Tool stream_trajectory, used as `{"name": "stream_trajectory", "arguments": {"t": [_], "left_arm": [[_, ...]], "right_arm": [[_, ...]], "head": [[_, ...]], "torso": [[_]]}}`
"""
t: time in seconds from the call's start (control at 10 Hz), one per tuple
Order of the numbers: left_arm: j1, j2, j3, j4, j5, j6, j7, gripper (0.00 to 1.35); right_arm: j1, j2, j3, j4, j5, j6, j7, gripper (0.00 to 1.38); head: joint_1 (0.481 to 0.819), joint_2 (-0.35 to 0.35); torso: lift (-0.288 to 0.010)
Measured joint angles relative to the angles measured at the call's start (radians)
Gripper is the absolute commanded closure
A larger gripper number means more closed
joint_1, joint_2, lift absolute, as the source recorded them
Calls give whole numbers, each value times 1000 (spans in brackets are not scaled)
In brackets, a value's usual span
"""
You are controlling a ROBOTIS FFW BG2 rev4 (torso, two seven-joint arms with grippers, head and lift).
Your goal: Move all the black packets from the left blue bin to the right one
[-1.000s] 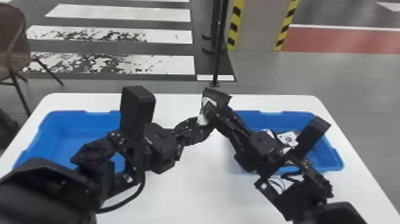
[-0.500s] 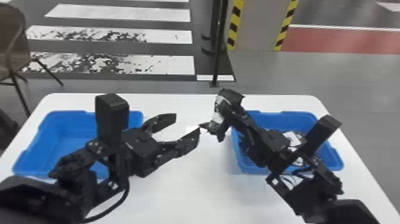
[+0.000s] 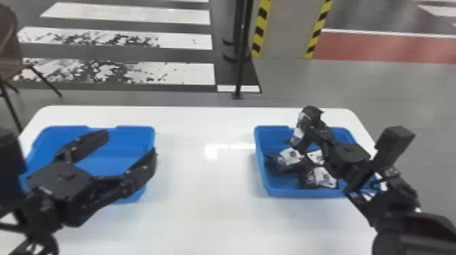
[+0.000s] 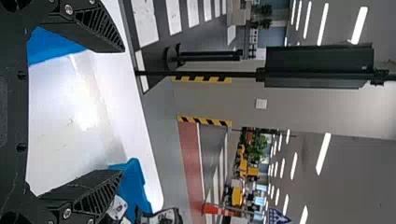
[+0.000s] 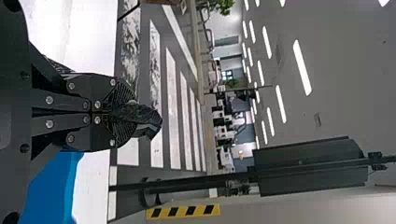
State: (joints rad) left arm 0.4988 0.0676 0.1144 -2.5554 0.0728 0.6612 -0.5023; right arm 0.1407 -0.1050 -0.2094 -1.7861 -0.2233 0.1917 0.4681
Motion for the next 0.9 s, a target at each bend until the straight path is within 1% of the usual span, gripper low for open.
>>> {"name": "stream_trajectory", "arguments": {"t": [0.1, 0.2, 0.3, 0.4, 0.5, 0.6, 0.7, 0.9], "left_arm": [[55, -14, 52, -47, 10, -2, 1, 121], [101, -22, 91, -89, 19, -9, 1, 121], [145, -26, 122, -126, 31, -23, 8, 121], [179, -31, 147, -149, 42, -49, 14, 121], [203, -39, 167, -161, 46, -88, 16, 121], [226, -49, 187, -166, 47, -136, 18, 121], [254, -61, 216, -167, 43, -185, 21, 121], [320, -67, 278, -152, 11, -253, 24, 121]], "right_arm": [[-20, -1, -39, 55, 41, 2, -1, 515], [-30, -3, -73, 94, 75, 2, -2, 321], [-23, -3, -89, 106, 94, 2, -3, 200], [3, -3, -95, 96, 111, -2, -11, 151], [55, 1, -97, 47, 136, -17, -31, 150], [133, 12, -98, -44, 168, -29, -54, 153], [222, 30, -98, -131, 184, -51, -75, 153], [403, 84, -115, -289, 184, -120, -102, 153]], "head": [[695, -125], [695, -142], [695, -149], [695, -149], [695, -149], [695, -144], [695, -127], [695, -89]], "torso": [[-140], [-140], [-140], [-140], [-140], [-140], [-140], [-140]]}}
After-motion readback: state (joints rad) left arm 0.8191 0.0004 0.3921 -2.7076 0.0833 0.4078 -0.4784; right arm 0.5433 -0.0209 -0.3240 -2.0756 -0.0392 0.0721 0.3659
